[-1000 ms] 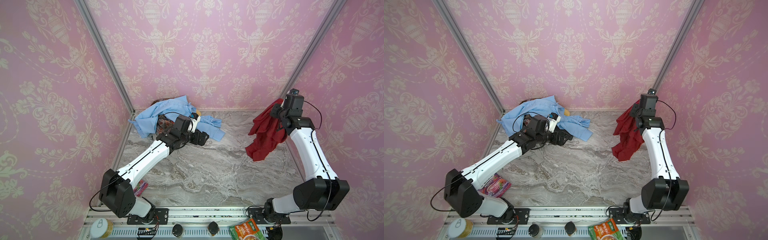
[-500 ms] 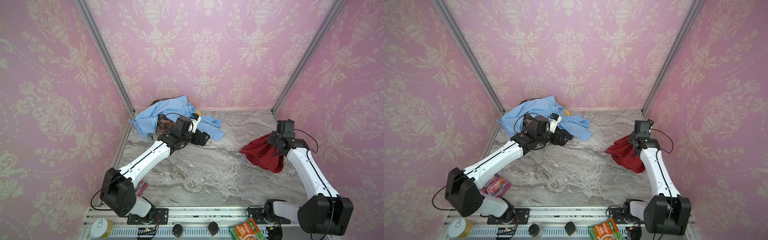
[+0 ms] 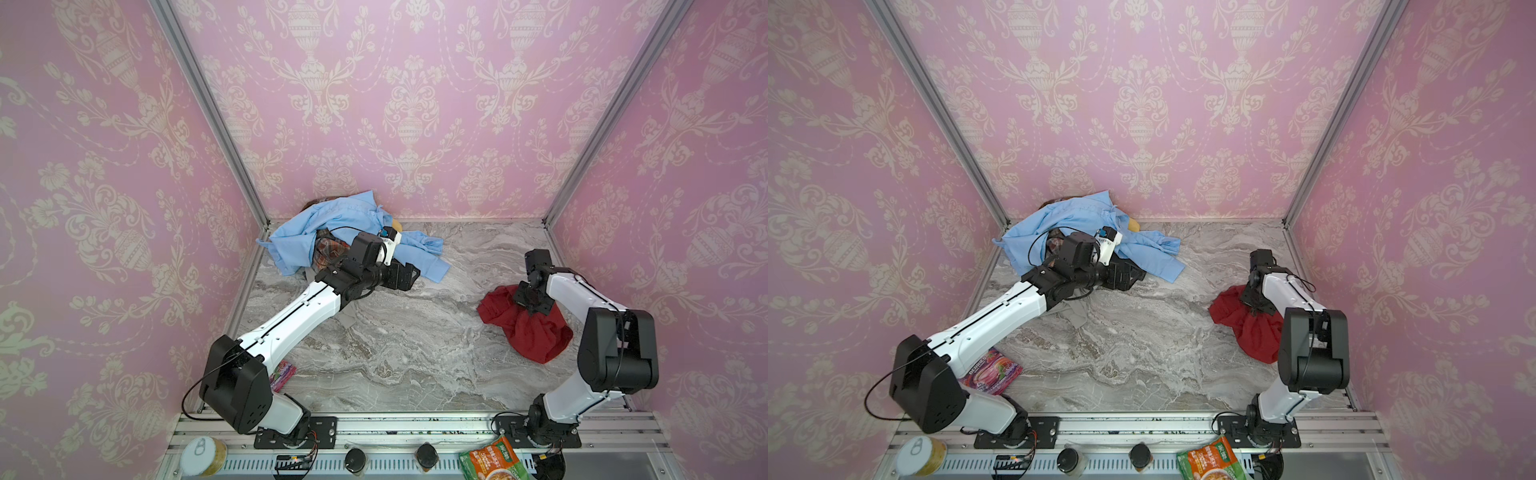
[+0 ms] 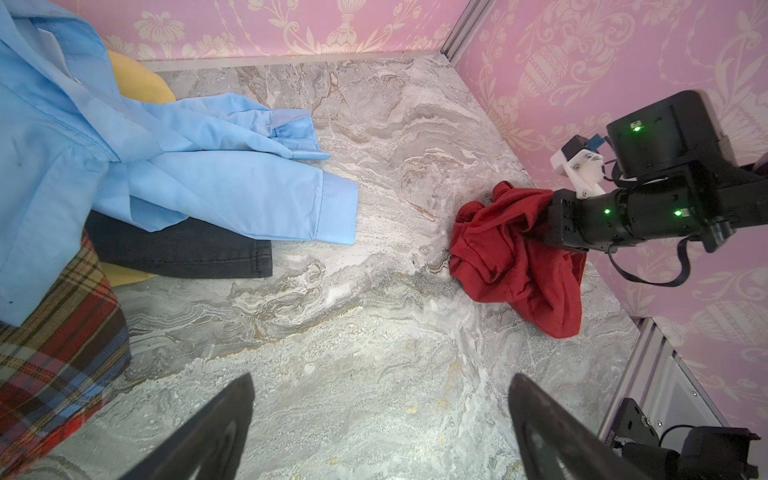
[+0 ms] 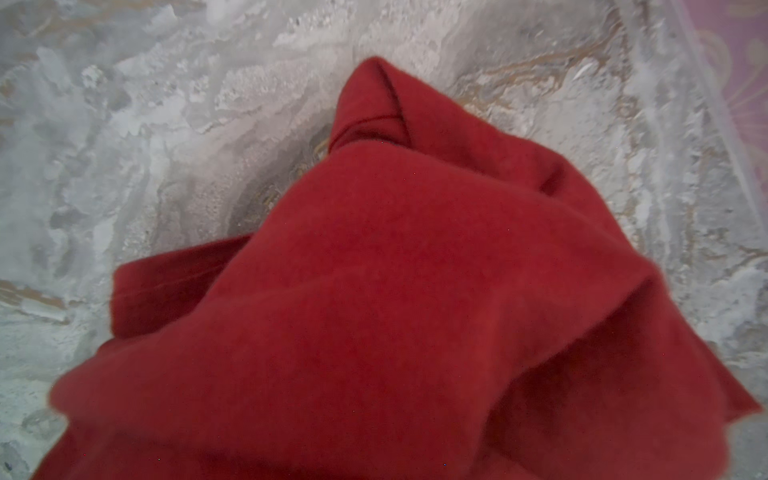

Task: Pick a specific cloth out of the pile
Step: 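Carry the red shirt with the right gripper and lower it onto the table, then open the right gripper and raise it off the red shirt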

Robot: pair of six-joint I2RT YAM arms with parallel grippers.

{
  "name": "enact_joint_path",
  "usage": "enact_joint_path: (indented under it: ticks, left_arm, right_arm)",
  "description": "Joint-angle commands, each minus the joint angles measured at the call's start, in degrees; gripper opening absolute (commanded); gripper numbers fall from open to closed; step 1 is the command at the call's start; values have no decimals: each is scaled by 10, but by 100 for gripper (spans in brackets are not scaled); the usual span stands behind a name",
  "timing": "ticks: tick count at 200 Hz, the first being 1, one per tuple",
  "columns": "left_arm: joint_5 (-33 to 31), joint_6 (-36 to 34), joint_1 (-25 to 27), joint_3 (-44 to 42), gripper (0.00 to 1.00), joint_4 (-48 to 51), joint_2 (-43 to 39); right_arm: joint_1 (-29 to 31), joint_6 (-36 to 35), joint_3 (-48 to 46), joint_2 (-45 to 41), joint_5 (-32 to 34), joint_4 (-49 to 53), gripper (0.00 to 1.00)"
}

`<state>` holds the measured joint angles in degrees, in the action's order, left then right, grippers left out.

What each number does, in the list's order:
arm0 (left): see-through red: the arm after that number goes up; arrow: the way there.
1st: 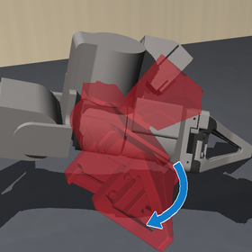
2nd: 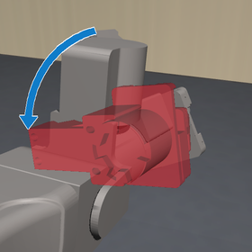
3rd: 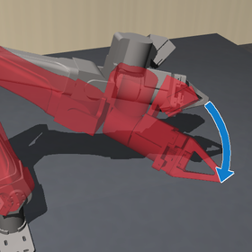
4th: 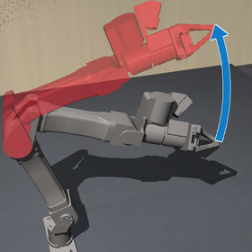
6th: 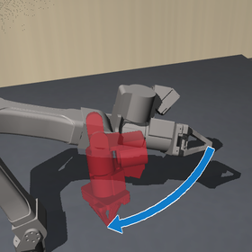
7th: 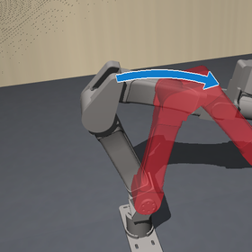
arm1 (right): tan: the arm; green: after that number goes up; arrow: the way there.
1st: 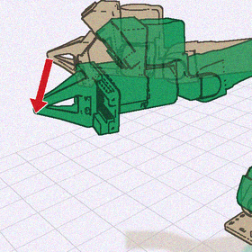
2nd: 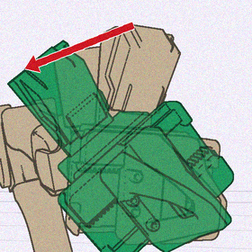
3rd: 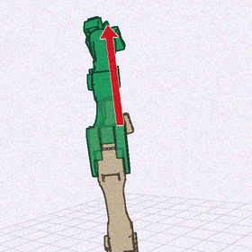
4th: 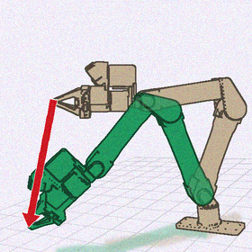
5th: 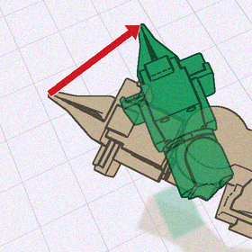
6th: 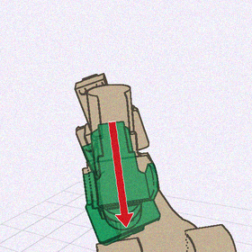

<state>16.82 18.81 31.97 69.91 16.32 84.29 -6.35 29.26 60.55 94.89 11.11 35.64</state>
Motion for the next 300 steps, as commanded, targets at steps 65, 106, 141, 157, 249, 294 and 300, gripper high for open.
enact_joint_path:
  ticks: [65, 106, 141, 157, 249, 294, 300]
  left_arm:
    - [-18, 33, 6, -14, 96, -6, -19]
    - [-26, 32, 6, -22, 96, -2, -27]
    - [-31, 30, 6, -22, 96, 4, -31]
    - [-34, 26, 5, -21, 96, 8, -33]
    - [-48, 1, 5, 2, 98, 61, -42]
    - [-77, -11, 4, -8, 99, 64, -49]
    - [-85, -15, 3, -9, 99, 65, -49]
  right_arm:
    - [-40, 78, -6, 42, -1, -15, 23]
    - [-87, 84, -30, 23, -1, -26, 32]
    - [-112, 98, -49, 6, -3, -37, 39]
    - [-117, 98, -50, -4, -5, -40, 44]
    - [-117, 68, 24, -132, 43, 33, 87]
    - [-107, 28, 41, -187, 49, 35, 97]
    - [-103, 19, 43, -196, 52, 30, 100]
